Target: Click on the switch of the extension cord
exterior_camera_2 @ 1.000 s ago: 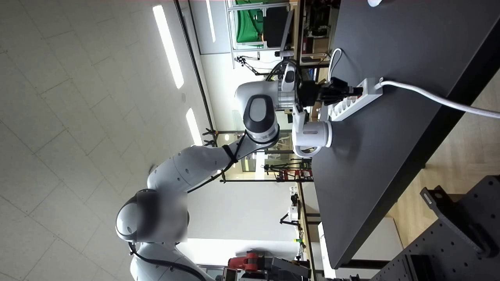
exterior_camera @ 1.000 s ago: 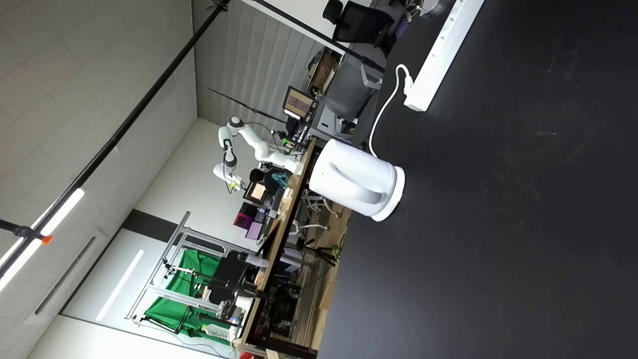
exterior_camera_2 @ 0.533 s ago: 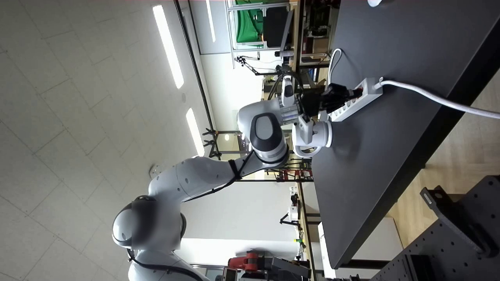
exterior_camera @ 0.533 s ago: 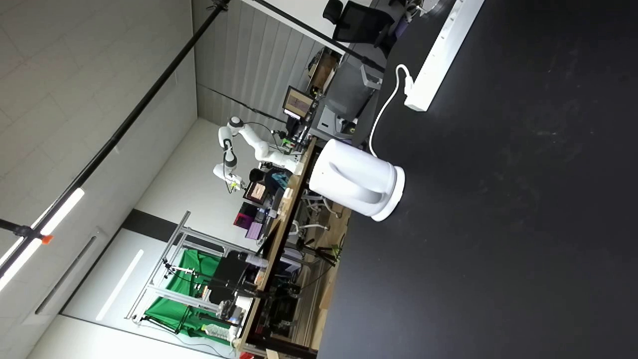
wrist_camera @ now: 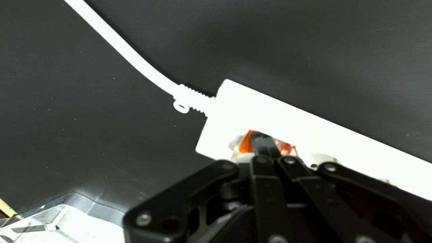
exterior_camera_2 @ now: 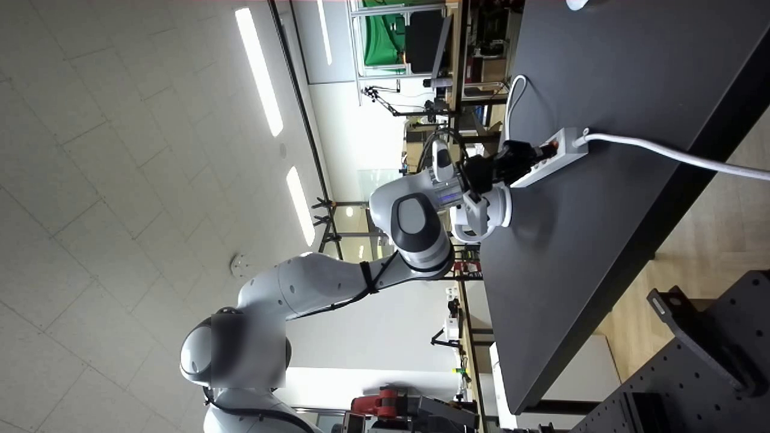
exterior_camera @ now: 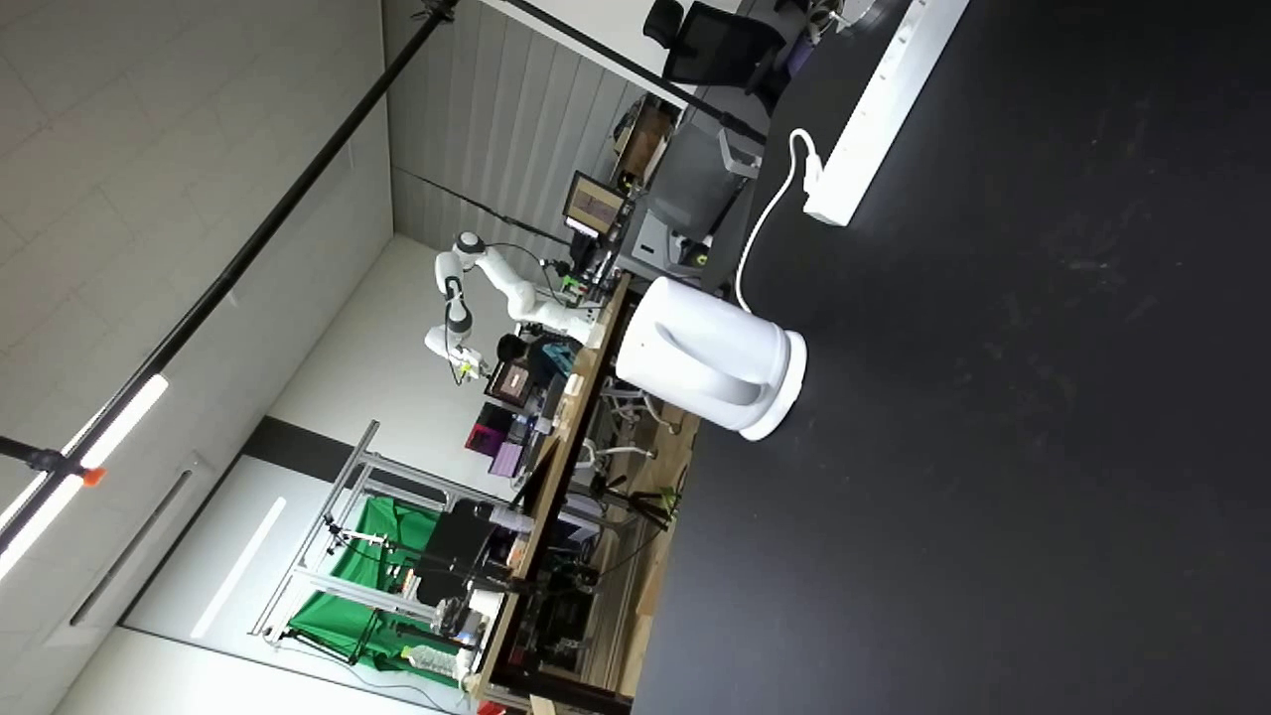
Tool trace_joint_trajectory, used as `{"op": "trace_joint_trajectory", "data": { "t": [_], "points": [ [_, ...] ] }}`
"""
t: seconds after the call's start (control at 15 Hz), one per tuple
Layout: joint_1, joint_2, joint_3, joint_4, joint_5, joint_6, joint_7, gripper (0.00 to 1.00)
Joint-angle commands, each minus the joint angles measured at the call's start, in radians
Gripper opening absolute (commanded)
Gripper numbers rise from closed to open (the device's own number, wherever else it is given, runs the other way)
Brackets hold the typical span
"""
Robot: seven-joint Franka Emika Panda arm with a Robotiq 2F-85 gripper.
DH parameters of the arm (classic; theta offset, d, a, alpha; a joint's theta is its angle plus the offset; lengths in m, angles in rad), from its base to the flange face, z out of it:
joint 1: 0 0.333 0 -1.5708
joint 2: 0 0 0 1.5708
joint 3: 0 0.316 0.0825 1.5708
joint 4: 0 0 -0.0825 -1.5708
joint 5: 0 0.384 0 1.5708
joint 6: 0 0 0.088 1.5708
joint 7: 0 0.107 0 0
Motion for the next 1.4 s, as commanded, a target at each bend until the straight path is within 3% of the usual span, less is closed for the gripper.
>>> {"op": "trace_joint_trajectory", "data": {
  "t": [0.0,0.33,0.4,0.53,0.8,1.13,1.2,1.33],
  "points": [
    [0.092,-0.068,-0.074,-0.001,-0.030,-0.060,0.037,0.00],
    [0.262,-0.135,-0.261,0.070,-0.213,-0.218,0.117,0.00],
    [0.292,-0.141,-0.295,0.088,-0.282,-0.254,0.154,0.26],
    [0.300,-0.168,-0.304,0.113,-0.395,-0.327,0.200,0.33],
    [0.229,-0.240,-0.206,0.137,-0.498,-0.482,0.202,0.61],
    [0.085,-0.293,-0.024,0.155,-0.530,-0.630,0.188,0.95],
    [0.043,-0.273,0.013,0.150,-0.527,-0.587,0.185,0.76],
    [0.016,-0.284,0.046,0.152,-0.526,-0.610,0.181,0.90]
  ]
}}
